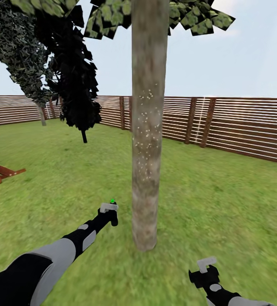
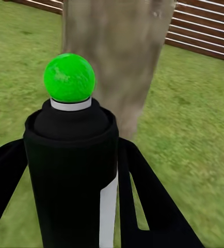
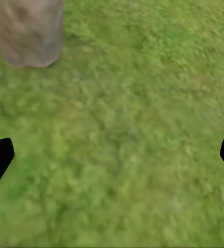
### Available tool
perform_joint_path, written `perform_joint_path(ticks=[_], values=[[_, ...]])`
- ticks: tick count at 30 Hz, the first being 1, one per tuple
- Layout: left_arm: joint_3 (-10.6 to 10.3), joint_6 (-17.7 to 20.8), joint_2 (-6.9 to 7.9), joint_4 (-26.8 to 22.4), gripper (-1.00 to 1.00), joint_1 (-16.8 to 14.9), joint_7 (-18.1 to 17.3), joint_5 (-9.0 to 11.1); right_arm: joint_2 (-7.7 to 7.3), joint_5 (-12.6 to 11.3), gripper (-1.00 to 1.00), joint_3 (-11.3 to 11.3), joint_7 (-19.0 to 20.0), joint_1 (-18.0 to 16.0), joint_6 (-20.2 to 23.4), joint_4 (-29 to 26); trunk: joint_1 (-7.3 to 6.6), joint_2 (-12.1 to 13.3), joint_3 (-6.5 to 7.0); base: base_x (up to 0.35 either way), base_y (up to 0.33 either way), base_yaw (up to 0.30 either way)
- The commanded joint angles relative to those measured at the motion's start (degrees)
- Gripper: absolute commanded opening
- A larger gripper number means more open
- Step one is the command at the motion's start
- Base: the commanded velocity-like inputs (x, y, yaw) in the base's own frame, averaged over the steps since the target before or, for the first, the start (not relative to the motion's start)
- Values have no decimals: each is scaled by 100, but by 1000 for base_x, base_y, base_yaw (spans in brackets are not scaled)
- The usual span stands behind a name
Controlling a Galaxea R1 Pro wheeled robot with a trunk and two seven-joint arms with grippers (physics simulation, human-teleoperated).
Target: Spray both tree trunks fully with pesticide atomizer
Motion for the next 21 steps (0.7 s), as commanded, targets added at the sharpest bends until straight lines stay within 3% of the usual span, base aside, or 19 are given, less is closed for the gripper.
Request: perform_joint_path(ticks=[1,8,21], values=[[5,1,-2,0,-100,0,0,2,0,0,100,0,0,0,0,0,0,0,1,329,95,-146],[1,-5,-5,3,-100,0,-8,2,9,3,100,0,1,0,4,4,0,0,9,286,75,-154],[5,13,-5,1,-100,0,-9,2,9,3,100,9,1,95,-1,0,0,0,23,156,308,-141]])
